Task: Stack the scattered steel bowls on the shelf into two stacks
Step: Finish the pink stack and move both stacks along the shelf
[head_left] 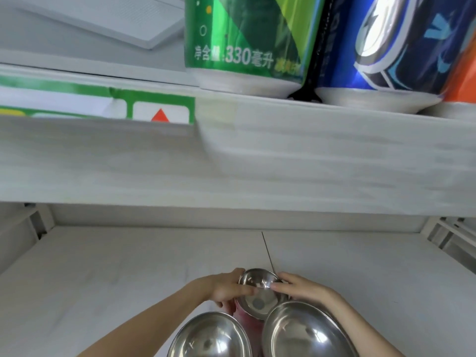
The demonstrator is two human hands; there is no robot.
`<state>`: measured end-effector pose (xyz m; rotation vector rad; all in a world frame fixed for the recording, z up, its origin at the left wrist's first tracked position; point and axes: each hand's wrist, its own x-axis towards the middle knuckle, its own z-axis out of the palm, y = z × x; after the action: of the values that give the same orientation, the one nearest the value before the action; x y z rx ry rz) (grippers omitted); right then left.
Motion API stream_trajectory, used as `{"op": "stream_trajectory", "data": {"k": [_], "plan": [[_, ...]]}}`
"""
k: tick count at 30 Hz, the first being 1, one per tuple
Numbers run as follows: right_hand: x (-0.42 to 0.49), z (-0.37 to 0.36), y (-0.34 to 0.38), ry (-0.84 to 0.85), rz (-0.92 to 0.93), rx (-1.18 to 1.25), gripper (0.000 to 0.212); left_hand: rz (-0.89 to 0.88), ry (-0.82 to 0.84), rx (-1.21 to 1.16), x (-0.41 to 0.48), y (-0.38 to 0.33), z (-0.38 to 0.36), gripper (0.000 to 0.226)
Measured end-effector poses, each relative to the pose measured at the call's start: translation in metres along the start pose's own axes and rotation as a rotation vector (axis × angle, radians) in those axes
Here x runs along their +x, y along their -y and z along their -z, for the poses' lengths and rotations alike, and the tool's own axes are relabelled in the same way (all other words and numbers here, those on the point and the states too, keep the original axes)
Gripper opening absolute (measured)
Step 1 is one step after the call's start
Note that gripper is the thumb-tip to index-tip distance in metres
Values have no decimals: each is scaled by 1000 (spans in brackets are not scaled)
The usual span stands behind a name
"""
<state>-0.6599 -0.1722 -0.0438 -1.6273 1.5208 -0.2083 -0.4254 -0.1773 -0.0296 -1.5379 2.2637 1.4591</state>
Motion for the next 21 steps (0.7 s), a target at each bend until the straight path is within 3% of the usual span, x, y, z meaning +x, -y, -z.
{"op": "stream_trajectory", "data": {"k": [5,12,18,21], "plan": [[2,2,-4,0,23,196,58,-22,-16,-27,-1,-2,3,69],[-14,21,18,-10,82,438,37,-73,-135,-25,-6,-15,21,69],[-32,44,43,-118,167,409,35,-168,-275,-63,-27,-41,32,64],[-44,54,58,-163,197,378,33,-204,-348,-65,-42,-51,35,74]]}}
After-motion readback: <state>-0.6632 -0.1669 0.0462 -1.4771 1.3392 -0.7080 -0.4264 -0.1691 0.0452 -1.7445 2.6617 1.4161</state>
